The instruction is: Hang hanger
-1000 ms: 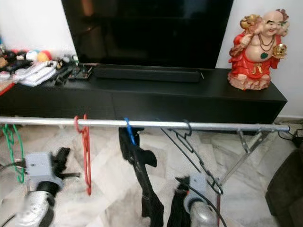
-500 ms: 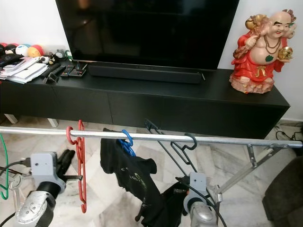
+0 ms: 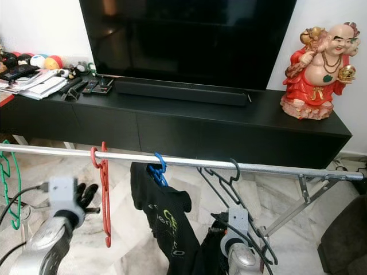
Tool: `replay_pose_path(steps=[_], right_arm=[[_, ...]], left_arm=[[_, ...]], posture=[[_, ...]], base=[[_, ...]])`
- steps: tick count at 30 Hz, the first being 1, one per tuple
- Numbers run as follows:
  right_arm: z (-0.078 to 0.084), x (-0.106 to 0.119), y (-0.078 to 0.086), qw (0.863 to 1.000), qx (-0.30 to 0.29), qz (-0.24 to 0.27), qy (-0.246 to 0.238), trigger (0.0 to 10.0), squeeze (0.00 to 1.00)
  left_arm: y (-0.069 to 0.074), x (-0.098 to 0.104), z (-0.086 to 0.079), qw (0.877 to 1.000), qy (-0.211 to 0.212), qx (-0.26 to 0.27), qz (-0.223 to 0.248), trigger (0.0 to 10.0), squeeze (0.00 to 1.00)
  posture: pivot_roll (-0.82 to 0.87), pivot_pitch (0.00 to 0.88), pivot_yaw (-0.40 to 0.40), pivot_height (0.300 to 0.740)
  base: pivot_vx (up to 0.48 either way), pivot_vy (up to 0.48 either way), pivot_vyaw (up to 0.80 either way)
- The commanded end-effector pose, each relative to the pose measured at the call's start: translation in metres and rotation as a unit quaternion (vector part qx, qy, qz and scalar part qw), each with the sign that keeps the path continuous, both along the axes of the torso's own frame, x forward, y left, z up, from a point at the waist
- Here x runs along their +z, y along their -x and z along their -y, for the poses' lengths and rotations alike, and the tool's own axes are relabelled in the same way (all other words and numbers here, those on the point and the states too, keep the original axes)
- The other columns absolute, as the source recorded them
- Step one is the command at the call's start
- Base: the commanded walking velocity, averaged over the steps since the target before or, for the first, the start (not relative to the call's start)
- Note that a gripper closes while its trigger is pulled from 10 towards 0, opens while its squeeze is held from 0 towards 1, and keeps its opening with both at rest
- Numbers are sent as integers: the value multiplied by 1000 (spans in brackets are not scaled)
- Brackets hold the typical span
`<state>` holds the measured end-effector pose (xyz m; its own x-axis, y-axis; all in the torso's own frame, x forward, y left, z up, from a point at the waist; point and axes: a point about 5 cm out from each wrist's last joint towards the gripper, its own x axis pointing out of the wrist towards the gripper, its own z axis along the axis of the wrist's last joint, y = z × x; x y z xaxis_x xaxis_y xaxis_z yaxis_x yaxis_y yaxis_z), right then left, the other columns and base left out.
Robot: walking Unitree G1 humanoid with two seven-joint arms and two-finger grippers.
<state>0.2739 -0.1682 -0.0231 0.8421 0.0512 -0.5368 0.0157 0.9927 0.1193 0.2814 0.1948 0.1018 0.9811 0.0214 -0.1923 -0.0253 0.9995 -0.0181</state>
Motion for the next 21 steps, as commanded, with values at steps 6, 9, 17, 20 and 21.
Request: replay_pose_path(steps=[6,9,17,20,21], right_arm=[[0,14,-14,999,3,36,2,10000,0],[7,11,-10,1000,-2,25,3,10000,0],[26,2,2,1000,-12,-7,6,10000,0],[28,-2,6,1000,-13,-16,7,10000,0],[27,-6,10,1000,-13,-23,7,10000,0]], left_arm=[[-36,6,5,998,-59,-4,-36,10000,1000],[-41,9,6,997,-63,9,-39,10000,1000],[-38,6,0,993,-51,81,-67,10000,1000],[-35,7,-1,992,-46,91,-69,10000,1000],[-34,6,-1,992,-45,88,-73,10000,988]], posture=[[41,66,-24,740],[41,67,-25,740],[36,70,-25,740],[43,72,-27,740],[48,73,-28,740]], base=[[0,0,0],[0,0,0],[0,0,0],[0,0,0],[0,0,0]])
